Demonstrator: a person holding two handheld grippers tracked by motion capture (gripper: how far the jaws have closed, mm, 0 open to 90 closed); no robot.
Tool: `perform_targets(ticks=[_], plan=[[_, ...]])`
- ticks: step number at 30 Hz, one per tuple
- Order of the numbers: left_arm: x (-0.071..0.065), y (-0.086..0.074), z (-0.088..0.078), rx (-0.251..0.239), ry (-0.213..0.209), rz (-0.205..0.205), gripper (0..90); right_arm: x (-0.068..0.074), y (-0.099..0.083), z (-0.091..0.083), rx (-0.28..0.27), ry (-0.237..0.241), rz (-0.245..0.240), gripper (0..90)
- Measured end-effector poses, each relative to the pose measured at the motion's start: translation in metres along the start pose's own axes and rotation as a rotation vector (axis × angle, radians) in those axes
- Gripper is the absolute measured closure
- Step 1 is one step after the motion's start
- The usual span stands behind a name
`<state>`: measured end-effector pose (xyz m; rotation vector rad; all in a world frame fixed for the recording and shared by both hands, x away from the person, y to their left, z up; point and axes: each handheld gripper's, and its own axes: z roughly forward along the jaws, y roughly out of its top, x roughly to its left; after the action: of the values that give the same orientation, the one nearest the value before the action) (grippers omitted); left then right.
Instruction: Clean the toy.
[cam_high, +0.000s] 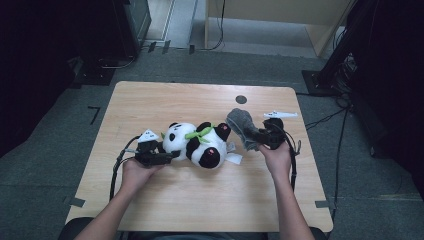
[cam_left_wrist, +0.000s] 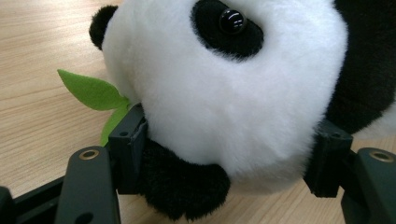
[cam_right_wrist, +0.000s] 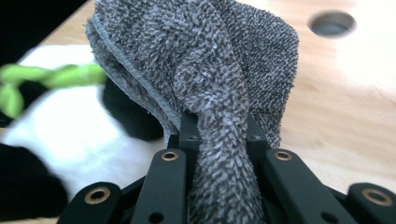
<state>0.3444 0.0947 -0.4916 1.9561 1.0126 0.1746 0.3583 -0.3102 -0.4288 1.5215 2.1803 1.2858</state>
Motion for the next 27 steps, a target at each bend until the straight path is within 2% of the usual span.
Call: perform_targets(ticks=[8, 11, 15, 18, 22, 27], plan=[[-0.003, -0.002, 0.000, -0.007, 0.017, 0.009, 31.1, 0.051, 0.028, 0.004, -0.025, 0.061, -0.136, 77.4], [-0.003, -0.003, 0.000, -0.011, 0.019, 0.011, 31.1, 0.069, 0.032, 0.012, -0.016, 0.090, -0.180, 77.4], [-0.004, -0.004, -0.001, -0.010, 0.024, 0.018, 31.1, 0.087, 0.026, 0.034, 0.034, 0.126, -0.231, 77.4], [-0.004, -0.004, 0.000, -0.008, 0.027, 0.023, 31.1, 0.093, 0.017, 0.049, 0.079, 0.158, -0.248, 77.6], [-0.005, -0.004, 0.001, -0.003, 0.033, 0.030, 30.8, 0.084, 0.010, 0.052, 0.077, 0.184, -0.218, 77.7], [-0.003, -0.004, 0.001, -0.008, 0.022, 0.018, 30.9, 0.075, 0.001, 0.052, 0.063, 0.196, -0.201, 77.9]])
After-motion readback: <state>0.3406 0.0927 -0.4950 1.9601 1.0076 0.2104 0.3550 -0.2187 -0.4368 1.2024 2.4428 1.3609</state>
